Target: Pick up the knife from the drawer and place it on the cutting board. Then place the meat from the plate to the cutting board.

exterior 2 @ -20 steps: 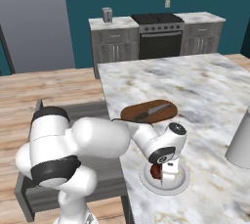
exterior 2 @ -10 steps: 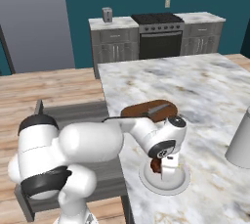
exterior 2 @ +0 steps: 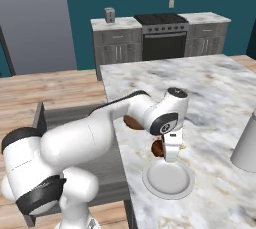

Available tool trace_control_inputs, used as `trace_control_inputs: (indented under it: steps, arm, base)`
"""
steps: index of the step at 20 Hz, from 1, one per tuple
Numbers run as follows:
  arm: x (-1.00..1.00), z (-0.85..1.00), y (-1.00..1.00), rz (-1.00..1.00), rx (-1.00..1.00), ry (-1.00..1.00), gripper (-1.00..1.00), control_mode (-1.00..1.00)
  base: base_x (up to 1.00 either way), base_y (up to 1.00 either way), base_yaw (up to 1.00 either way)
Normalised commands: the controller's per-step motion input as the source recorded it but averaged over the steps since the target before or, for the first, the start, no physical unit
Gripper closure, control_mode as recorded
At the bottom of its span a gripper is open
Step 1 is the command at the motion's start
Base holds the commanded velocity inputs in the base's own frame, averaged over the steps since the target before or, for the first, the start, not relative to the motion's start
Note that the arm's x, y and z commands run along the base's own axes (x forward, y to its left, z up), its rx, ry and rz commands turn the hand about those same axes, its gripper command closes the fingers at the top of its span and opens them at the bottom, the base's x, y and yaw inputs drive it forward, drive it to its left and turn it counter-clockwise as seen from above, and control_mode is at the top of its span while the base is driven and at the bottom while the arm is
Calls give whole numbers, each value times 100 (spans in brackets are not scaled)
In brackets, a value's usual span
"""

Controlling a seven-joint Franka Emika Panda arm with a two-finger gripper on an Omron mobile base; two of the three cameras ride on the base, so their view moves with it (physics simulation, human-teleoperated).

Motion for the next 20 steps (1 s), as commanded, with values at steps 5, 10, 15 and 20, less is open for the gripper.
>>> trace_control_inputs:
  steps: [5,10,15,20]
  arm:
    - [37,31,14,25,0,-9,100,-100]
    - [44,11,31,26,0,-17,100,-100]
    - [68,0,53,20,-1,-14,100,-100]
    - [86,0,48,12,-7,-3,100,-100]
  base:
    - [0,0,0]
    - [0,0,0]
    - [0,0,0]
    - [0,0,0]
